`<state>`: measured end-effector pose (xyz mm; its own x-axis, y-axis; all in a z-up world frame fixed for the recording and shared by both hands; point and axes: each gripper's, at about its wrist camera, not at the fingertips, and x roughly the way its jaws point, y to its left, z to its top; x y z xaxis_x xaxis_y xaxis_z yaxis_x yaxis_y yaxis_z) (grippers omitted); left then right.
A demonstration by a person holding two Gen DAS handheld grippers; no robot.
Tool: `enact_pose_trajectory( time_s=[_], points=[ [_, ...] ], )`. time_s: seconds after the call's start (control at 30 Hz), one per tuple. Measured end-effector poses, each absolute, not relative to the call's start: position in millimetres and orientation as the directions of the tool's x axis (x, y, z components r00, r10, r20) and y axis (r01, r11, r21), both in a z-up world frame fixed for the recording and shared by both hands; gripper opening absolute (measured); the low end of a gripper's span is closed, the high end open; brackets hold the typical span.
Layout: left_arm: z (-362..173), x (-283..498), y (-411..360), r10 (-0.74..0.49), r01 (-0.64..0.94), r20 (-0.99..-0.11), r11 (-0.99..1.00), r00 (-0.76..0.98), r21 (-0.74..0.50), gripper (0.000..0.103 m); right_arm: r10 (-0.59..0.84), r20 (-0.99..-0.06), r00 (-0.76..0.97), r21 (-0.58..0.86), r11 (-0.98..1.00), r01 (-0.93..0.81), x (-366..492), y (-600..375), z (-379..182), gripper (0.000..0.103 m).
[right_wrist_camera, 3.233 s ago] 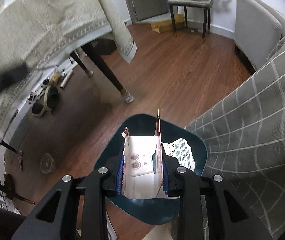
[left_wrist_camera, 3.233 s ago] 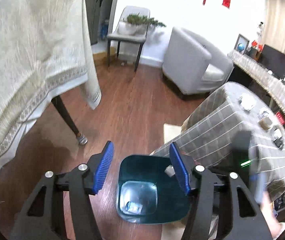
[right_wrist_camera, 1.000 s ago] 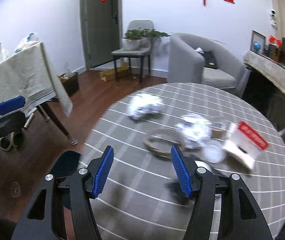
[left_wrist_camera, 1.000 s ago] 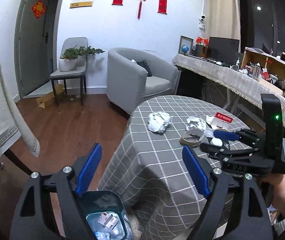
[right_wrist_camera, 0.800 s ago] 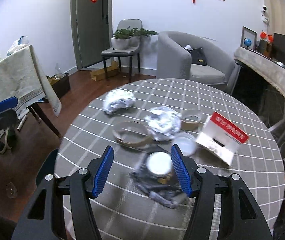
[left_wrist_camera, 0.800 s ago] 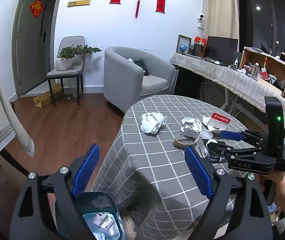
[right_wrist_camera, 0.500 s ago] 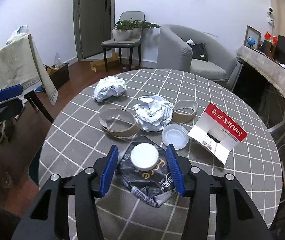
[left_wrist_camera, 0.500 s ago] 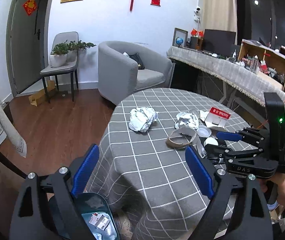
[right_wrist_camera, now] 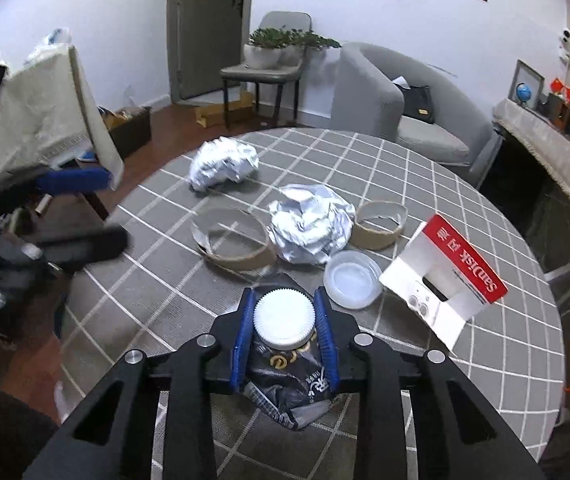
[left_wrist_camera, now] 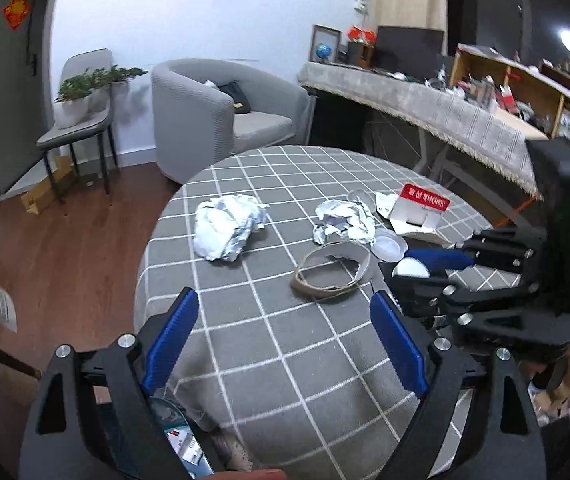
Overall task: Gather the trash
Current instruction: 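Grasp the clear plastic ring with the left gripper while the right gripper holds the white lid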
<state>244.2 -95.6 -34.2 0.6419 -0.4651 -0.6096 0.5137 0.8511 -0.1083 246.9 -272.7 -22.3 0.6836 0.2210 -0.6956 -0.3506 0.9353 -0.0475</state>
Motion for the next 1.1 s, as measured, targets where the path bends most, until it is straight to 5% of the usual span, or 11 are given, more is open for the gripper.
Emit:
enact_pose_trajectory(
  time_s=[0.73, 0.9, 1.1],
  points=[
    [-57.9, 286.1, -159.8, -0.488, 0.655, -0.682, 0.755, 0.545, -0.017, 0.078, 0.358, -0.632, 0.688, 0.137, 0.925, -0.355, 276.2, -326.7, 9.2, 0.030],
    [-59.2, 290.7, -164.1, -0.502, 0.663, -0.678, 0.748, 0.538, -0.028, 0.057, 0.355, -0.641, 0.680, 0.121, 0.922, -0.368, 281.9, -319.1, 7.9, 0.030],
    [-59.9, 287.9, -161.5, -0.515, 0.666, -0.675, 0.745, 0.529, -0.046, 0.055, 0.358, -0.637, 0.683, 0.114, 0.920, -0.375, 281.9, -309.4, 11.3, 0.030]
  ],
)
